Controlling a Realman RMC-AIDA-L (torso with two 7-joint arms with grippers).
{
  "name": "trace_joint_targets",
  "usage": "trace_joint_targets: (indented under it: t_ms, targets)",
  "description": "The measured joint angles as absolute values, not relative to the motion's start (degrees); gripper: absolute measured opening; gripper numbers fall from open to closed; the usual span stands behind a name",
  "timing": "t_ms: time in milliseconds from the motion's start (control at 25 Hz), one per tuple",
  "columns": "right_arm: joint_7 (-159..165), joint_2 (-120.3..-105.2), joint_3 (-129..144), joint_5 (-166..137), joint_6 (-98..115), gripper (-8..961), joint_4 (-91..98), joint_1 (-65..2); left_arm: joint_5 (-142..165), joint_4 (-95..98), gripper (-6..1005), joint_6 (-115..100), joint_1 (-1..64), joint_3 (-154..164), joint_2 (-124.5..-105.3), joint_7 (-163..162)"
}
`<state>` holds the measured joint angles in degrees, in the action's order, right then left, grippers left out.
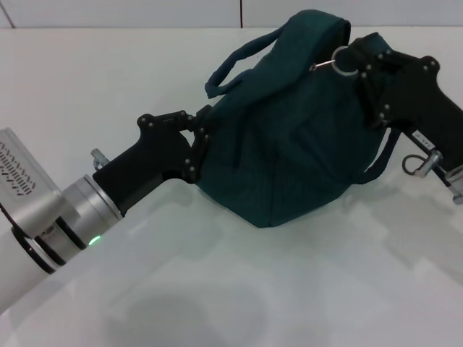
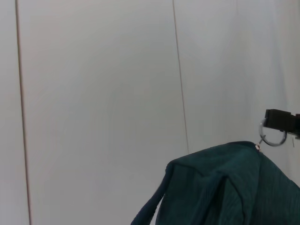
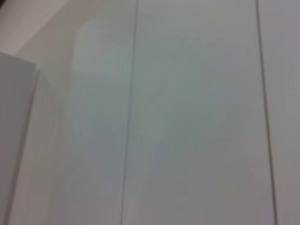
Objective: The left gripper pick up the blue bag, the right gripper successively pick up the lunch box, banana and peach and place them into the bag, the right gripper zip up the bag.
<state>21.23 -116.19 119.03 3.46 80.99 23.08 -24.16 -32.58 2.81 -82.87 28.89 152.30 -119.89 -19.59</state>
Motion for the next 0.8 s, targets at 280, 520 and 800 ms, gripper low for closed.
trace_joint_targets:
  t_ms: [280, 520, 800]
  targets:
    - [21.42, -116.19, 119.03, 8.34, 80.28, 12, 22.97, -23.66, -32.6, 2.79, 56, -82.44, 28.9, 152.33, -119.73, -19.33]
    - [23.51, -116.18, 119.0, 10.83, 78.71, 13, 21.78, -23.73, -31.4, 2.25, 55, -82.54, 29.21, 152.9, -119.61, -18.68]
    - [23.73, -116.18, 119.49, 10.82, 78.7, 13, 21.63, -23.81, -29.28, 5.38, 56, -82.66, 28.55, 152.81, -119.89, -16.28]
